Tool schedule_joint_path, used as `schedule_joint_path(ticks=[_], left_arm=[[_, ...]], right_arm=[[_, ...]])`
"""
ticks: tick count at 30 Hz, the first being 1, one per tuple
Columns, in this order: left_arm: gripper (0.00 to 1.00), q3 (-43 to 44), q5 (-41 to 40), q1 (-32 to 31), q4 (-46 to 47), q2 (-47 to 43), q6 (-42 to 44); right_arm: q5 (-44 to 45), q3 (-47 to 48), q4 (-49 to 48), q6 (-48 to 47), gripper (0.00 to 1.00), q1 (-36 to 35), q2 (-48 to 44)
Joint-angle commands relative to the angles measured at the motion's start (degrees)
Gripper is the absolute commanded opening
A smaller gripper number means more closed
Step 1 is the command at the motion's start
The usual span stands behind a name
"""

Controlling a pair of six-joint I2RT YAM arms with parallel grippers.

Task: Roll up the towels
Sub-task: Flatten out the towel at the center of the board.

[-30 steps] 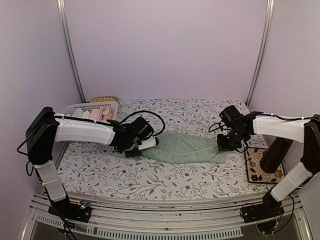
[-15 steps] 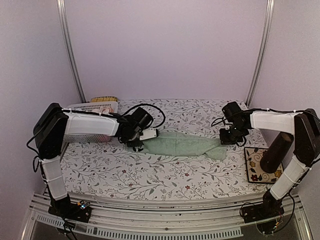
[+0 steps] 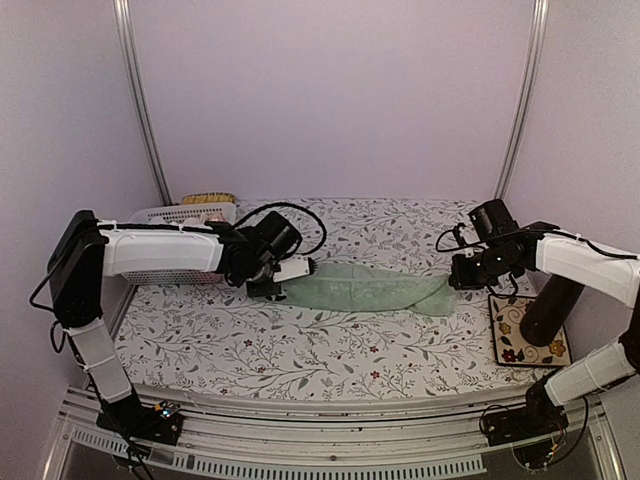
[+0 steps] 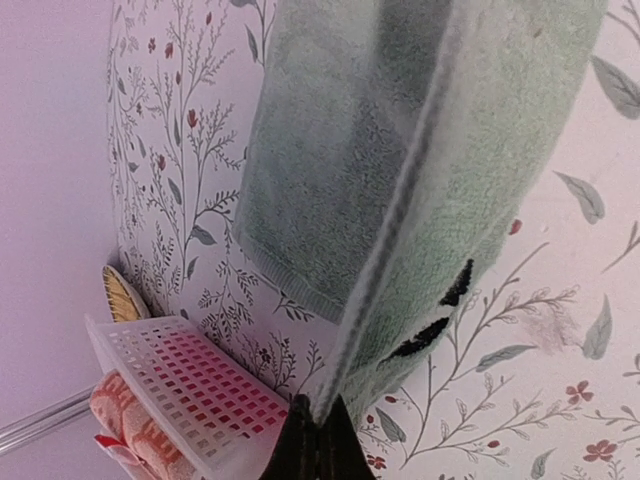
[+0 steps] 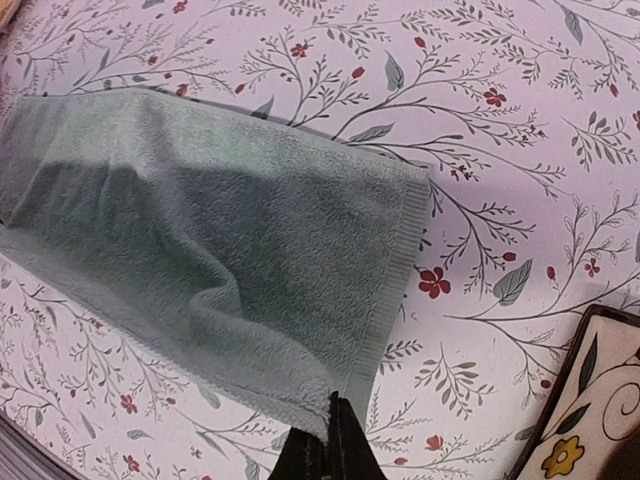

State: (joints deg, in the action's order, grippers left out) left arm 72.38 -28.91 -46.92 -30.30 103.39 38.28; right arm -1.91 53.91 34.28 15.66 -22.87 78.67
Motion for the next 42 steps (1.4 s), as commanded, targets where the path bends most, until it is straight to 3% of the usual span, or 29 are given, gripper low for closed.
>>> schedule_joint_path(ticks=[1, 9, 10, 11, 12, 13, 15, 19, 23, 25, 32, 36, 42], left_arm=[[0.0, -0.92, 0.12, -3.28, -7.63, -2.04, -7.02], [0.0, -4.21, 4.28, -5.81, -13.52, -6.1, -14.15], [0.06, -4.02, 5.41, -6.27, -14.34, -6.47, -14.66], [0.21, -4.08, 5.67, -6.83, -14.91, -7.0, -15.06], [0.47, -4.64, 4.83, -7.52, -15.03, -7.62, -15.42], [0.59, -5.56, 2.31, -8.4, -14.4, -8.62, -15.17], [0.66, -6.75, 0.93, -9.36, -14.49, -10.39, -14.23], [0.71, -5.19, 0.43, -9.57, -15.34, -12.85, -14.46], [0.75, -1.5, -2.67, -7.28, -12.9, -12.66, -15.97], [0.76, 1.26, 0.27, -3.59, -9.36, -11.5, -17.85], [0.8, 13.18, 19.38, 12.26, 1.36, 0.12, -27.6], [0.8, 16.91, 26.87, 17.18, 6.69, 6.9, -29.63], [0.75, 25.19, 33.34, 20.92, 3.43, 19.46, -32.44]], right_arm=[[-1.27, -2.01, 4.26, 1.6, 0.06, -3.92, -4.63], [1.85, -5.04, 7.98, 4.94, 0.12, -10.31, -6.14], [2.05, -5.11, 8.46, 5.34, 0.15, -10.69, -6.39], [2.13, -5.05, 8.82, 5.47, 0.17, -11.07, -6.76], [2.4, -5.05, 9.25, 5.46, 0.21, -11.35, -7.2], [2.76, -4.88, 9.74, 5.37, 0.27, -11.44, -7.74], [3.22, -4.6, 10.83, 5.27, 0.35, -11.49, -9.0], [2.73, -3.9, 10.93, 4.66, 0.57, -11.54, -11.53], [2.77, -1.65, 9.02, 4.62, 0.64, -11.33, -11.51], [2.9, -0.31, 6.9, 5.31, 0.7, -9.84, -10.13], [-7.96, -0.56, -8.37, 5.05, 0.73, 2.47, -1.31], [-8.02, 1.61, -12.03, 5.99, 0.74, 4.53, 5.27], [-8.99, 1.89, -15.1, 6.53, 0.76, 8.05, 10.3]])
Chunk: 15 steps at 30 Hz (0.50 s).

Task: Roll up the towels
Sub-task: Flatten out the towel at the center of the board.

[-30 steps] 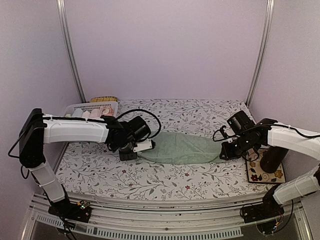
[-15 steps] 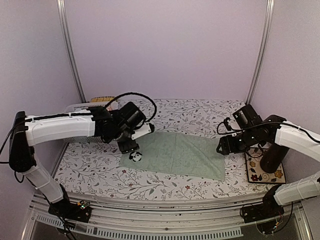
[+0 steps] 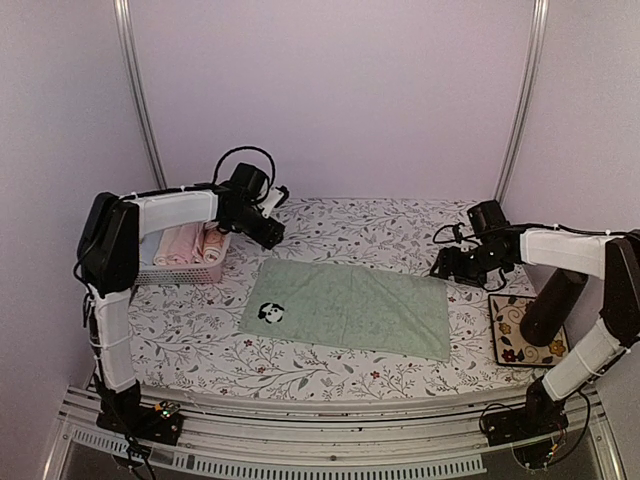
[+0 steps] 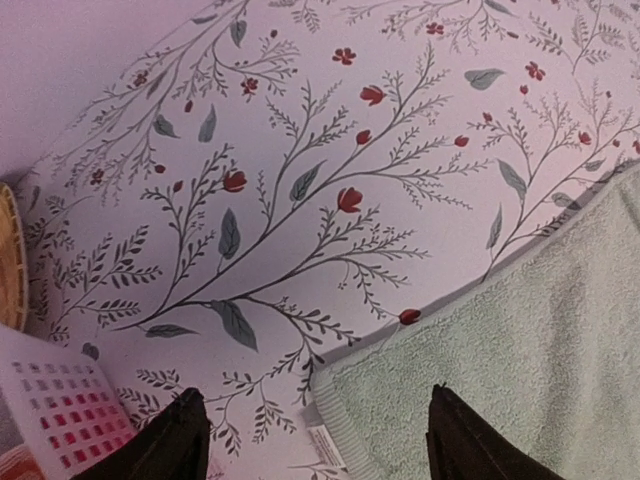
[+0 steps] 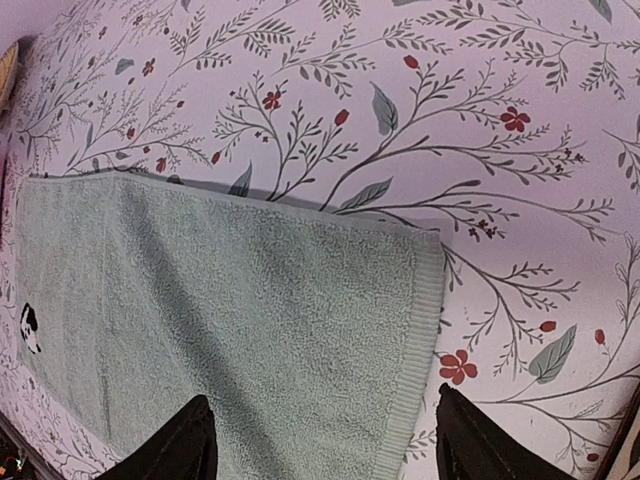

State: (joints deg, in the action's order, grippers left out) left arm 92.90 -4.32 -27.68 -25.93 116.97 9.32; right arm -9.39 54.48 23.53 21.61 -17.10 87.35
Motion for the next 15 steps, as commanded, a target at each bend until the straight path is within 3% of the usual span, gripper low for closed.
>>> schedule_joint_path(ticks=[1, 6, 15], left_arm=[[0.74, 5.65, 9.65, 2.2, -1.75, 7.4, -4.49], [0.68, 6.94, 12.94, 4.68, -3.89, 11.71, -9.33], [0.58, 4.07, 15.83, 5.83, -4.49, 10.9, -12.31]], right_arm=[[-1.51, 0.99, -4.67, 0.55, 0.76, 2.65, 1.95], [-1.12, 0.02, -5.7, 0.11, 0.76, 2.96, 2.48], [-0.45, 0.25, -5.88, -0.5, 0.78, 2.96, 4.19]])
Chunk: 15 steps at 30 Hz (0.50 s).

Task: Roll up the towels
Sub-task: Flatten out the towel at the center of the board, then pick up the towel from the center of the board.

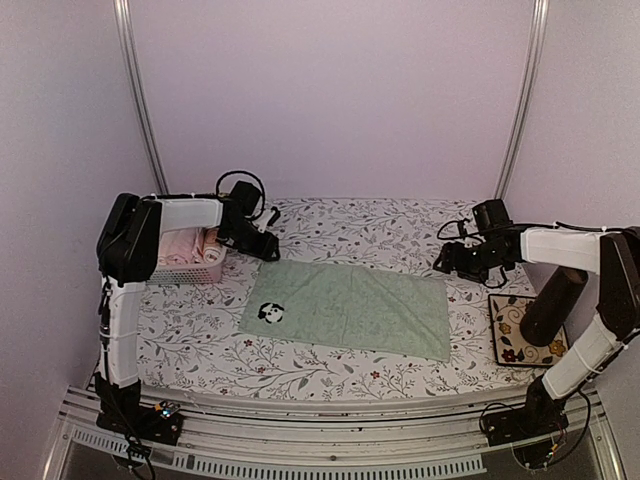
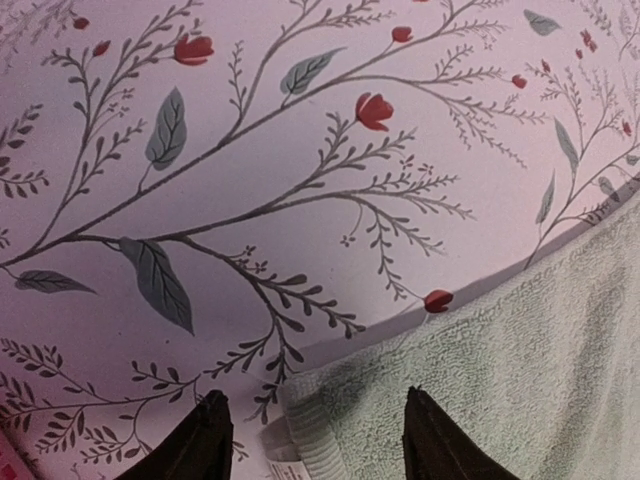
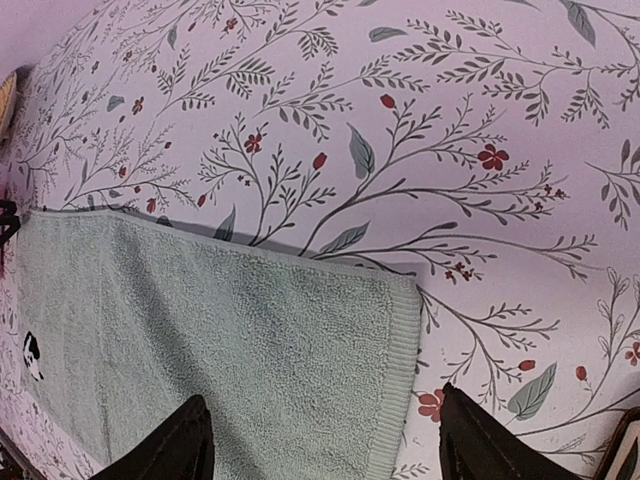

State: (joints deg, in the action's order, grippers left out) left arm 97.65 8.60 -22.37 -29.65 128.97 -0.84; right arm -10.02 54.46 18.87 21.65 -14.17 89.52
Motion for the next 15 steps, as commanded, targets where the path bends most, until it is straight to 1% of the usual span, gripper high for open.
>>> schedule_joint_path(ticks=[1, 5, 10, 15], left_arm=[[0.57, -0.59, 2.85, 0.61, -1.03, -0.86, -2.15], [0.47, -1.16, 4.48, 1.21, -1.13, -0.08, -2.47], [0.42, -2.39, 6.96, 1.86, -0.72, -0.18, -2.91], [0.38, -3.99, 8.8, 2.15, 0.92, 0.09, -2.93]], right_arm=[[0.57, 0.23, -1.25, -0.62, 0.78, 0.02, 2.37], [1.7, -0.34, -1.84, -0.26, 0.79, 0.02, 3.64], [4.56, -0.76, -1.63, 0.58, 0.79, 0.17, 4.01], [3.98, -0.33, -2.48, 0.54, 0.79, 0.46, 7.07]])
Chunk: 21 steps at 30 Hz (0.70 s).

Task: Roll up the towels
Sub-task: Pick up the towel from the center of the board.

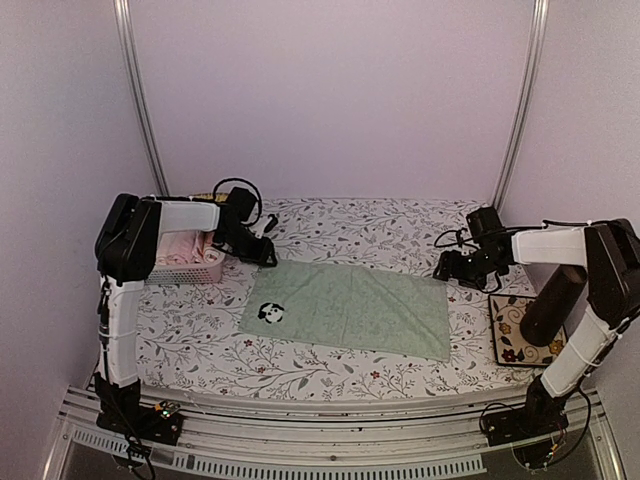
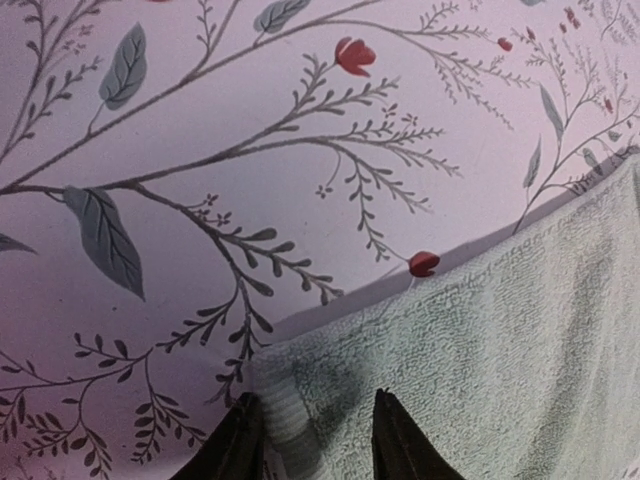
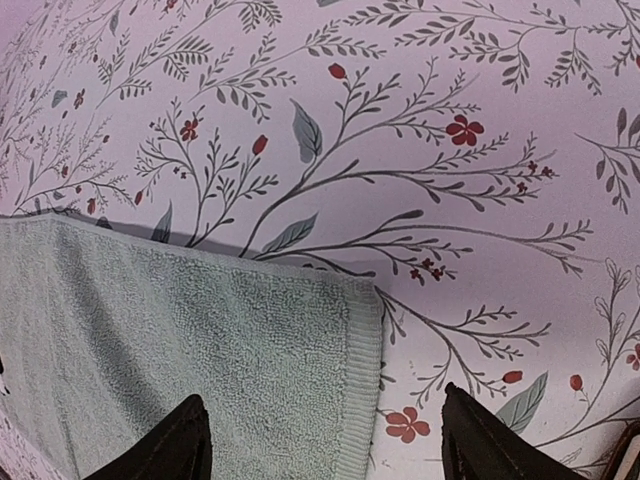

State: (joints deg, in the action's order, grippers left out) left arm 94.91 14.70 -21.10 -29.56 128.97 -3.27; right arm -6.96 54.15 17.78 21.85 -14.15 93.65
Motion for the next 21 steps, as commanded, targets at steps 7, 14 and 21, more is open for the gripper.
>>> schedule_joint_path(ticks=[7, 14, 21], left_arm=[[0.2, -1.37, 4.54, 1.3, 2.34, 1.2, -1.01], [0.01, -2.19, 4.93, 2.1, 3.76, 0.11, -1.55], [0.0, -2.17, 5.42, 2.21, 4.82, -0.18, -2.06]], right_arm=[[-1.06, 3.04, -3.04, 1.3, 0.71, 0.86, 7.84], [-0.72, 5.35, -3.21, 1.29, 0.58, 1.53, 11.2], [-1.5, 5.75, -3.82, 0.84, 0.46, 2.76, 13.21]])
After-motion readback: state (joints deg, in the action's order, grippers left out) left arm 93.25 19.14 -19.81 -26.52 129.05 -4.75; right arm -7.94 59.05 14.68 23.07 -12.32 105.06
